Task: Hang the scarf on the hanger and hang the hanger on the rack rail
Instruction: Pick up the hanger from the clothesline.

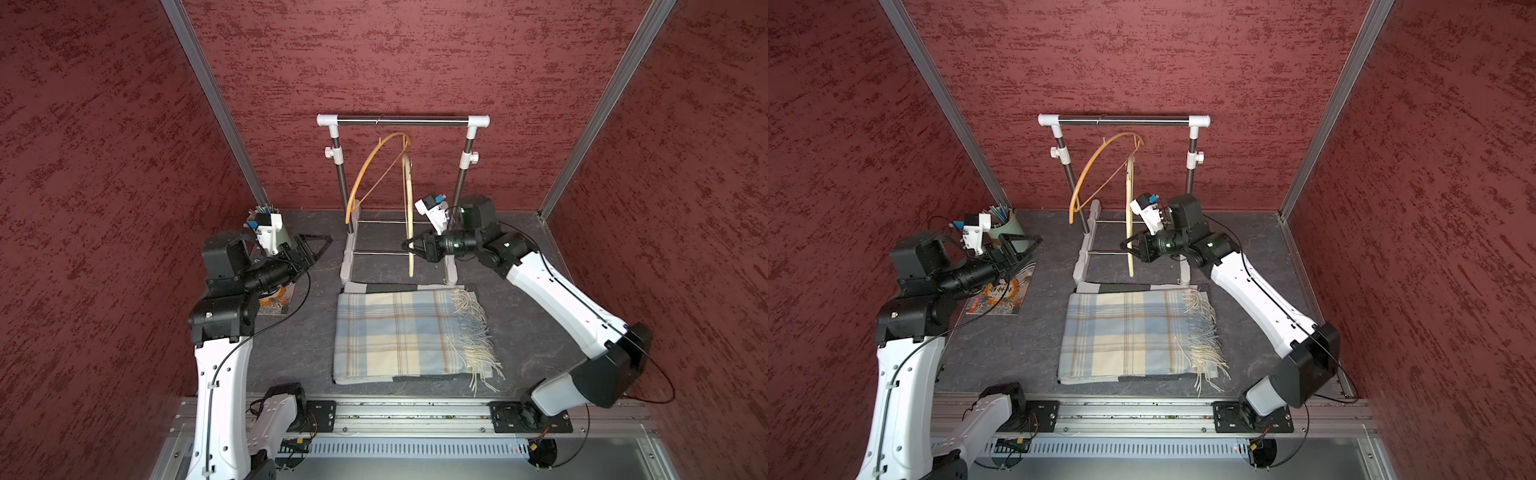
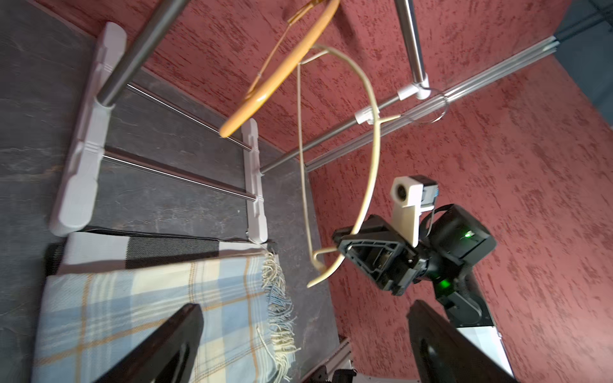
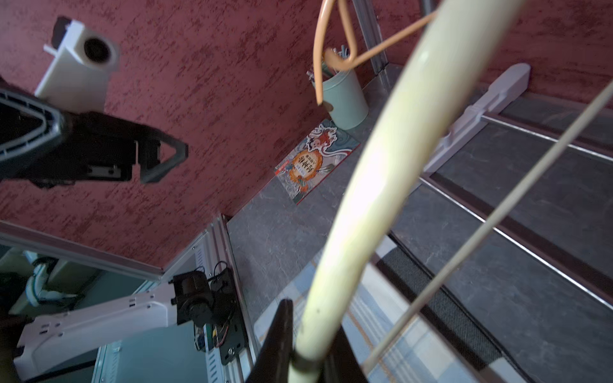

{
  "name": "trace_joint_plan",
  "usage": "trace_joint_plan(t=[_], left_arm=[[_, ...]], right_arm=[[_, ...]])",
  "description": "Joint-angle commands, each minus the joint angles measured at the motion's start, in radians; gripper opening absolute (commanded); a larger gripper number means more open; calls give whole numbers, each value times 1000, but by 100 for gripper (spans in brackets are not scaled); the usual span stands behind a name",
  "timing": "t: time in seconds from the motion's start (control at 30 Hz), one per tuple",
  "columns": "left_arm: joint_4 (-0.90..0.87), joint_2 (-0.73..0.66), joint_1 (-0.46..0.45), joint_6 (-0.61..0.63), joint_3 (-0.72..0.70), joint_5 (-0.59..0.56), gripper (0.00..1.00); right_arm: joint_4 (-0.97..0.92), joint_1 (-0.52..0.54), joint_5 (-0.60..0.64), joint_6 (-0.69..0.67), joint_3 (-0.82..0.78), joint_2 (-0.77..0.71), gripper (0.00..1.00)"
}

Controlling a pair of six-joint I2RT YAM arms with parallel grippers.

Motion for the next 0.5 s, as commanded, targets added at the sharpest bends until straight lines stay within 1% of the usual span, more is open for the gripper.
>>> trace_joint_plan(t=[0.0,0.1,0.17,0.27,0.33,0.37,0.4,0.47], left_arm=[[-19,11,-46,5,41,35,100],[-42,9,-144,20,31,-46,100],[-46,2,-246,27,-4,-133,100],[-20,-18,-396,13,-86,-283,100],[20,-43,-458,-19,-169,-363,100],[60,-58,-475,-49,-227,-376,100],[133,-79,-481,-94,-307,-360,99],[258,-102,-481,-164,-434,-334,97]], right_arm=[[110,35,-12,-23,-129,-117,0],[130,90,0,2,-261,-163,0],[128,138,18,8,-332,-176,0],[151,194,41,36,-431,-205,0],[212,205,12,79,-499,-246,0],[245,206,-5,104,-531,-270,0],[309,206,-24,139,-572,-309,0],[373,206,-72,160,-616,-364,0]])
